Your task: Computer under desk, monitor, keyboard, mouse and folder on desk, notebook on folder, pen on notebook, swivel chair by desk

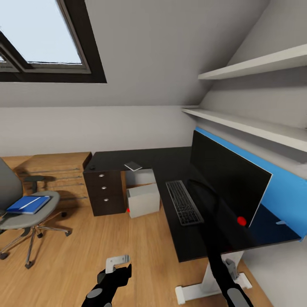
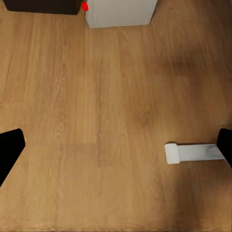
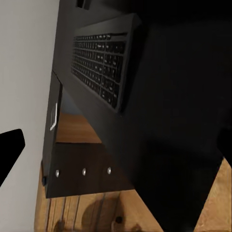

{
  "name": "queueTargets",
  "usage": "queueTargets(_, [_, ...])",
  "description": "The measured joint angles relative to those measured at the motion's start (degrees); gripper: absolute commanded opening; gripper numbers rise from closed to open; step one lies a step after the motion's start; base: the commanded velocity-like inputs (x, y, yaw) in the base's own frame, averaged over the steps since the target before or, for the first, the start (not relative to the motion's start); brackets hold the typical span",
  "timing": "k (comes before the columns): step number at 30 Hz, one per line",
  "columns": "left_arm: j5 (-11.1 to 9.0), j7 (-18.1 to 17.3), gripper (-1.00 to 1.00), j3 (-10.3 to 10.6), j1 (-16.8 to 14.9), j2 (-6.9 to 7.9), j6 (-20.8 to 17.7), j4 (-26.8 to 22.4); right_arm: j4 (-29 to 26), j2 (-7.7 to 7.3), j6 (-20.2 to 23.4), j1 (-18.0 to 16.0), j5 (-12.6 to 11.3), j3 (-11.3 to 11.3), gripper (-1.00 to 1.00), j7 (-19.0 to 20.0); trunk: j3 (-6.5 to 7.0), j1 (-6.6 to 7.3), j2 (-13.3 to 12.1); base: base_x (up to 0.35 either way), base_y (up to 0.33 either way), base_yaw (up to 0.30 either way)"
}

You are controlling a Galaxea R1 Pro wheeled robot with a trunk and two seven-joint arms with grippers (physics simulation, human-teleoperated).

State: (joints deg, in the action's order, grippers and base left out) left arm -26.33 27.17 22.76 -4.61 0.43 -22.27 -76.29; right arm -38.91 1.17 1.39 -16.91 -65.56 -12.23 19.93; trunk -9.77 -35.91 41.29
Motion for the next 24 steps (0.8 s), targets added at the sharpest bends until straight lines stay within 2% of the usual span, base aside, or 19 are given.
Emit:
queueTargets(4, [0.1, 0.04, 1.0, -1.37, 0.01, -0.02, 0.42, 4.95, 2.98, 0.05, -5.51, 0.0, 1.15, 0.13, 1.0, -0.02, 0.0, 0.0, 0.0, -0.334, 0.0, 0.0])
queueTargets(6, [0.12, -0.04, 1.0, -1.77, -0.01, -0.02, 0.62, 8.07, 4.41, 0.12, -9.57, 0.01, 3.21, 0.19, 1.0, -0.04, 0.0, 0.0, 0.0, -0.334, 0.0, 0.0])
queueTargets(7, [0.11, -0.08, 1.0, -1.95, 0.0, -0.01, 0.88, 10.12, 5.24, 0.14, -12.11, 0.01, 5.05, 0.17, 1.0, -0.05, 0.0, 0.0, 0.0, -0.334, 0.0, 0.0])
queueTargets(9, [0.12, -0.11, 1.0, -2.08, 0.0, 0.03, 1.52, 12.43, 6.17, 0.16, -14.27, 0.01, 7.09, 0.09, 1.0, 0.0, 0.0, 0.0, 0.0, -0.334, 0.0, 0.0])
queueTargets(10, [0.11, -0.14, 1.0, -2.2, 0.0, 0.18, 2.73, 14.7, 7.45, 0.17, -15.76, 0.01, 9.03, 0.07, 1.0, 0.05, 0.0, 0.0, 0.0, -0.334, 0.005, 0.0])
queueTargets(12, [0.13, -0.16, 1.0, -2.28, 0.0, 0.32, 4.62, 17.14, 9.3, 0.18, -16.8, 0.01, 10.99, 0.04, 1.0, 0.08, 0.0, 0.0, 0.0, -0.329, 0.042, 0.0])
queueTargets(14, [0.09, -0.21, 1.0, -2.3, 0.0, 0.47, 8.16, 20.6, 12.77, 0.19, -17.99, 0.01, 13.63, 0.07, 1.0, 0.04, 0.0, 0.0, 0.01, -0.283, 0.121, 0.0])
queueTargets(18, [0.02, -0.27, 1.0, -2.34, 0.0, 0.56, 13.07, 24.64, 17.61, 0.09, -20.4, 0.01, 16.56, 0.07, 1.0, -0.04, 0.0, 0.02, 0.0, -0.156, 0.215, 0.0])
queueTargets(19, [-0.05, -0.31, 1.0, -2.36, 0.01, 0.58, 15.13, 26.47, 19.57, 0.06, -22.34, 0.01, 17.68, 0.04, 1.0, -0.05, -0.01, 0.03, 0.0, -0.072, 0.277, 0.0])
queueTargets(24, [-0.14, -0.28, 1.0, -2.29, 0.01, 0.57, 18.79, 31.34, 23.74, 0.05, -28.24, 0.01, 19.74, 0.18, 1.0, -0.15, 0.0, 0.04, 0.0, -0.037, 0.304, 0.0])
